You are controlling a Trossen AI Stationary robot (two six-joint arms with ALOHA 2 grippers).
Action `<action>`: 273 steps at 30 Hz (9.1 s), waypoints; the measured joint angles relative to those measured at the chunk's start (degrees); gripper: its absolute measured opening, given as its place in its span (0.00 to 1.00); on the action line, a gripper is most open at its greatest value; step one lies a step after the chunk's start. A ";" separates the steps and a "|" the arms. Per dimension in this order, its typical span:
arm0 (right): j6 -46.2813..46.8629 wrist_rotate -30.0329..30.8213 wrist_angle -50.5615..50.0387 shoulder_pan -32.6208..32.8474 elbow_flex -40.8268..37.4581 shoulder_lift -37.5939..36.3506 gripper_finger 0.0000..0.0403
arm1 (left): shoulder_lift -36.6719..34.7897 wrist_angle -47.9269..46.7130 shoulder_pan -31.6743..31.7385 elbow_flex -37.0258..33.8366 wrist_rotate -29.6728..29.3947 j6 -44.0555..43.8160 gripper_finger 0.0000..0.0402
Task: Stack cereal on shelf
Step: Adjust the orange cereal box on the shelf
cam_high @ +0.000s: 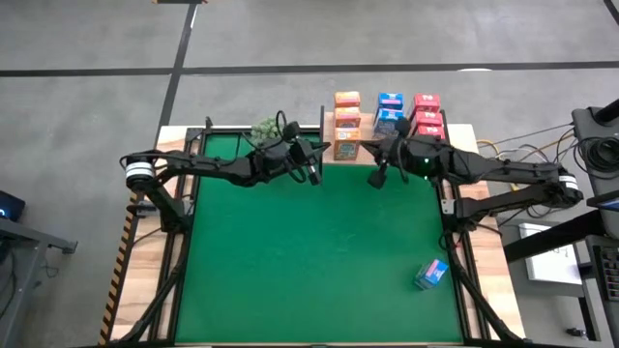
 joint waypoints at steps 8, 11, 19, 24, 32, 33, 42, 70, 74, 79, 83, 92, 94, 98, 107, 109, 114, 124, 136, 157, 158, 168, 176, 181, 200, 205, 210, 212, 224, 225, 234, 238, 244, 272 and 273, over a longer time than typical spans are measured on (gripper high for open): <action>-1.73 -1.28 -14.84 -4.33 15.34 7.10 0.02 | -2.00 0.07 0.37 -0.13 -0.02 4.41 0.00; -3.07 -1.30 -20.28 -5.86 21.25 10.75 0.02 | -2.03 0.28 1.32 -0.11 -0.02 6.54 0.00; -7.42 -1.34 -31.00 -11.45 32.93 18.77 0.02 | -2.03 3.03 5.87 0.07 0.27 7.94 0.00; -8.73 -4.50 -34.53 -15.70 36.27 21.34 0.02 | -0.70 5.16 8.36 0.13 5.77 5.07 0.00; -7.99 -12.44 -34.94 -23.84 36.43 23.02 0.02 | 1.94 7.68 8.85 0.66 6.03 4.56 0.00; -7.96 -14.08 -35.06 -24.90 36.43 23.27 0.02 | 2.09 7.59 8.85 0.83 6.05 4.56 0.00; -7.97 -17.80 -35.31 -28.00 36.41 26.23 0.02 | 2.35 7.88 8.85 1.22 6.08 4.59 0.00; -6.46 -17.86 -35.11 -27.87 34.68 27.00 0.02 | 6.80 17.41 9.64 1.22 5.97 -1.00 0.00; -5.99 -18.01 -35.89 -27.76 34.68 26.98 0.02 | 6.79 17.15 9.66 1.22 5.99 -0.99 0.00; -5.68 -18.01 -36.73 -27.72 34.66 26.90 0.02 | 6.88 17.21 9.77 1.22 5.99 -0.73 0.00; -5.60 -19.29 -37.41 -27.65 34.66 26.89 0.02 | 8.91 19.69 9.81 1.22 5.99 -0.40 0.00; -5.58 -20.44 -37.46 -27.65 34.66 26.89 0.02 | 10.59 22.44 9.81 1.22 5.99 0.19 0.00; -5.58 -20.54 -37.46 -27.65 34.66 26.89 0.02 | 10.59 22.44 9.81 1.22 6.01 0.03 0.00; -5.58 -20.59 -37.45 -27.65 34.66 26.89 0.02 | 10.77 22.53 9.81 1.22 6.18 -0.74 0.00; -5.47 -20.59 -37.35 -27.64 34.66 26.87 0.02 | 10.87 20.27 9.81 4.07 8.72 -1.21 0.00; -5.45 -20.58 -37.33 -27.65 34.66 26.87 0.02 | 10.87 16.72 9.81 5.36 9.05 -1.22 0.00; -5.56 -20.39 -37.33 -27.65 34.66 26.85 0.02 | 10.87 11.27 9.81 6.99 9.09 -1.23 0.00; -5.59 -20.39 -37.99 -26.37 34.66 26.80 0.02 | 10.87 10.85 9.84 6.97 8.90 -1.25 0.00; -5.63 -16.14 -38.07 -24.75 34.66 26.78 0.02 | 10.78 10.49 9.51 6.93 9.00 -3.08 0.00; -5.64 -17.40 -38.24 -24.75 34.66 26.80 0.02 | 10.74 10.00 8.45 6.88 5.08 -3.60 0.00; -5.64 -17.50 -38.24 -24.75 34.66 26.80 0.02 | 10.74 9.90 8.47 6.88 4.87 -3.63 0.00; -5.66 -17.55 -38.24 -24.75 34.66 26.80 0.02 | 10.72 9.50 8.41 6.88 4.79 -4.03 0.00; -5.86 -17.40 -38.40 -24.74 34.84 26.39 0.02 | 10.14 8.50 8.31 6.88 4.90 -4.00 0.00; -5.31 -17.61 -38.27 -24.71 35.78 25.41 0.02 | 8.72 5.89 8.30 6.86 4.96 -4.00 0.00; -3.15 -17.33 -41.25 -24.75 37.96 23.22 0.02 | 7.55 4.10 7.70 6.86 4.94 -3.76 0.00; -2.10 -17.33 -43.27 -24.75 38.36 23.18 0.02 | 7.55 4.06 7.69 6.86 4.94 -3.76 0.00; -2.16 -17.33 -43.49 -24.77 38.24 24.60 0.02 | 7.55 3.93 7.67 6.86 4.94 -3.76 0.00; -2.37 -17.33 -43.47 -24.77 38.24 25.47 0.02 | 7.55 3.69 7.65 6.86 4.94 -3.76 0.00; -3.04 -17.22 -42.53 -24.77 38.20 27.70 0.02 | 7.53 2.98 6.93 6.86 4.94 -3.74 0.00; -3.05 -17.21 -42.58 -24.77 38.20 27.68 0.02 | 7.53 2.98 6.93 6.86 4.93 -3.74 0.00; -3.78 -13.01 -42.56 -24.77 38.20 27.62 0.02 | 7.24 1.81 6.93 6.86 4.92 -3.42 0.00; -4.34 -12.70 -42.64 -24.81 38.20 26.94 0.02 | 5.54 -1.34 6.91 6.86 4.52 -2.48 0.00; -4.55 -13.45 -42.76 -24.64 38.46 25.57 0.02 | 4.53 -1.08 6.91 6.86 4.43 -0.50 0.00; -4.60 -26.32 -34.02 -24.53 34.70 25.18 0.02 | 6.37 3.09 7.23 6.86 4.44 -0.14 0.00; -4.62 -26.18 -33.94 -24.53 34.56 25.18 0.02 | 6.37 3.09 7.23 6.86 4.44 -0.12 0.00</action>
